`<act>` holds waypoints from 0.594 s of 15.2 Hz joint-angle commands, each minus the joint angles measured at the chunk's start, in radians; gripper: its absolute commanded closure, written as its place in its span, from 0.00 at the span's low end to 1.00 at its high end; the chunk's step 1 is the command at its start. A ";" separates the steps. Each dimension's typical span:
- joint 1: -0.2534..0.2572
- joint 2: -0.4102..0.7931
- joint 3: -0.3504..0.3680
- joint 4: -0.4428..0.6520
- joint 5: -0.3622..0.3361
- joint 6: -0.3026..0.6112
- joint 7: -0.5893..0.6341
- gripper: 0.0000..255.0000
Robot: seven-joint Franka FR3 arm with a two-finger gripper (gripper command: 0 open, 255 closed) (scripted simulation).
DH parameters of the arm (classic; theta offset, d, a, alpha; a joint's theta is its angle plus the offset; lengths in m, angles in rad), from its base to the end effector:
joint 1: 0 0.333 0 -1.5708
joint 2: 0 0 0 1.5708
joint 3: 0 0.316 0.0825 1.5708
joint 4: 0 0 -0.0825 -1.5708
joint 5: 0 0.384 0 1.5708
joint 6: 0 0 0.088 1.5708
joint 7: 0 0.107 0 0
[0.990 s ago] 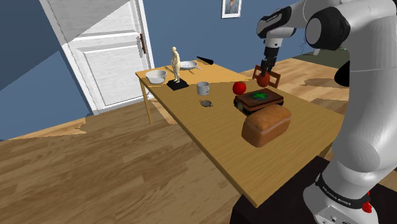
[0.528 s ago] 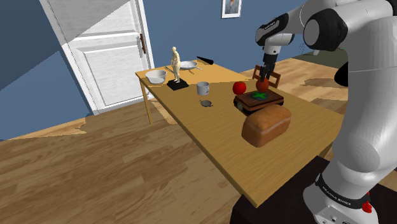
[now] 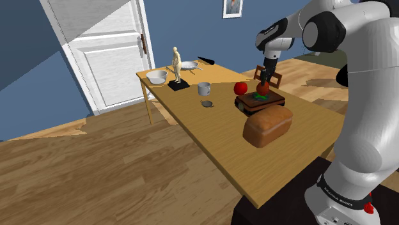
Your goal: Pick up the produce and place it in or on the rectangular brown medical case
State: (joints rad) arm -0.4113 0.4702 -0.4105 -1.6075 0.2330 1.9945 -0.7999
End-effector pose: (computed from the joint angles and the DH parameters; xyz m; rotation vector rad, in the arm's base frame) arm 0.4914 -0.4576 0.3702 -3.0907 0.1335 0.0117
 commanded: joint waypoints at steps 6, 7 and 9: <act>0.000 0.000 0.000 -0.001 0.000 0.001 0.000 0.00; 0.000 0.000 0.000 -0.001 0.000 0.001 0.000 0.00; 0.000 0.000 0.000 -0.001 0.000 0.001 0.000 0.00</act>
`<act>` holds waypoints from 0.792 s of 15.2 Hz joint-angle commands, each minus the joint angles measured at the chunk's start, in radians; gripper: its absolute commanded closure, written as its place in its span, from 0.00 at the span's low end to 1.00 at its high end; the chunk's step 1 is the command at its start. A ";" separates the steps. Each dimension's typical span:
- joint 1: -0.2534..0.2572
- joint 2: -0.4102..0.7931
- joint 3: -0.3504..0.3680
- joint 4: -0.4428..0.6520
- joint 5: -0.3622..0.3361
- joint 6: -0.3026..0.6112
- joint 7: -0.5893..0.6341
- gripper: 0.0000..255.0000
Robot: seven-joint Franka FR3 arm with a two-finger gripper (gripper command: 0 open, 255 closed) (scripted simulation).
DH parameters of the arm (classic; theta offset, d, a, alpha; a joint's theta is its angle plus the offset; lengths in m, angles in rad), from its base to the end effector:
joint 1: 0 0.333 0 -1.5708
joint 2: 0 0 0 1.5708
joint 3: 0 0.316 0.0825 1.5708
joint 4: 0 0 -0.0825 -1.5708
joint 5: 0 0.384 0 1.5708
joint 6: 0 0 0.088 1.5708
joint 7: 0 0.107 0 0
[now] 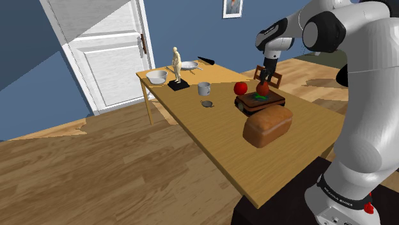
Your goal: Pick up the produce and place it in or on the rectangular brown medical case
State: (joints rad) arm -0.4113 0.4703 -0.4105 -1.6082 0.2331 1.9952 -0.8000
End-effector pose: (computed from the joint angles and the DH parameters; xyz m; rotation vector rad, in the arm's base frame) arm 0.4913 -0.4576 0.3699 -3.0907 0.1337 0.0118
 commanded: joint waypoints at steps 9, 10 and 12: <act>-0.003 -0.031 -0.010 0.084 -0.018 -0.112 0.013 0.00; -0.003 -0.031 -0.010 0.084 -0.018 -0.112 0.013 0.00; -0.003 -0.031 -0.010 0.084 -0.018 -0.112 0.013 0.00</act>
